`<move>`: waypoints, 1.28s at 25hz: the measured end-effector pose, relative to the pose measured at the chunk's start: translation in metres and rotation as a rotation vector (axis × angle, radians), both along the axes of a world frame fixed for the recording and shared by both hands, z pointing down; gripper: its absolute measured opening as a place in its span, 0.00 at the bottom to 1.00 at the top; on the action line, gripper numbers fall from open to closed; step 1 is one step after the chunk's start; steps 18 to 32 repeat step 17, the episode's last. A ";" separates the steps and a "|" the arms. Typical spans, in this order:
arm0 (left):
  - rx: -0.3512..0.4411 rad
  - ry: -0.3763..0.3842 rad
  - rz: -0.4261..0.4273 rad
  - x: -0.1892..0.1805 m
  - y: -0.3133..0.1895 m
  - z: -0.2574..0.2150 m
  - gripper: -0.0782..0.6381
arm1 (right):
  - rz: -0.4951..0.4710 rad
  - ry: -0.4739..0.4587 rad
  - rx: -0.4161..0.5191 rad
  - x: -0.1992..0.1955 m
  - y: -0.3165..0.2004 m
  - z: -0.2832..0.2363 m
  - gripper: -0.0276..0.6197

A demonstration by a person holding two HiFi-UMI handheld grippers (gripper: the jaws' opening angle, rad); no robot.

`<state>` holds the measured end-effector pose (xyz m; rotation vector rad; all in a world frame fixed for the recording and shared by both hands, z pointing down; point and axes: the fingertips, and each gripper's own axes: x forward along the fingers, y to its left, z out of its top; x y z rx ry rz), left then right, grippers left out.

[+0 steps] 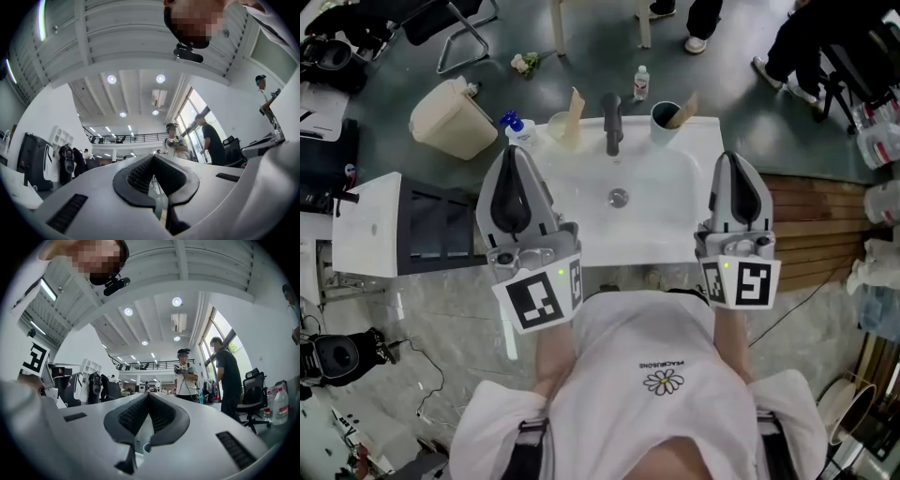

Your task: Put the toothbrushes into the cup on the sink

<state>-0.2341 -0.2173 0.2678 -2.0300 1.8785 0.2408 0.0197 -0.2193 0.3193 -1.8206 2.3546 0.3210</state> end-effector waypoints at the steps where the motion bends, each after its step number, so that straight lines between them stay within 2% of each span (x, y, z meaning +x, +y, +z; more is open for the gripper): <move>1: 0.001 -0.006 -0.003 0.001 0.001 0.000 0.13 | 0.000 0.000 -0.002 0.001 0.000 0.001 0.06; 5: -0.004 -0.038 -0.006 0.009 0.005 -0.002 0.13 | 0.001 -0.002 -0.007 0.006 0.002 0.000 0.06; 32: 0.000 -0.042 0.018 0.016 0.007 -0.004 0.13 | -0.005 0.014 -0.017 0.002 0.004 0.003 0.06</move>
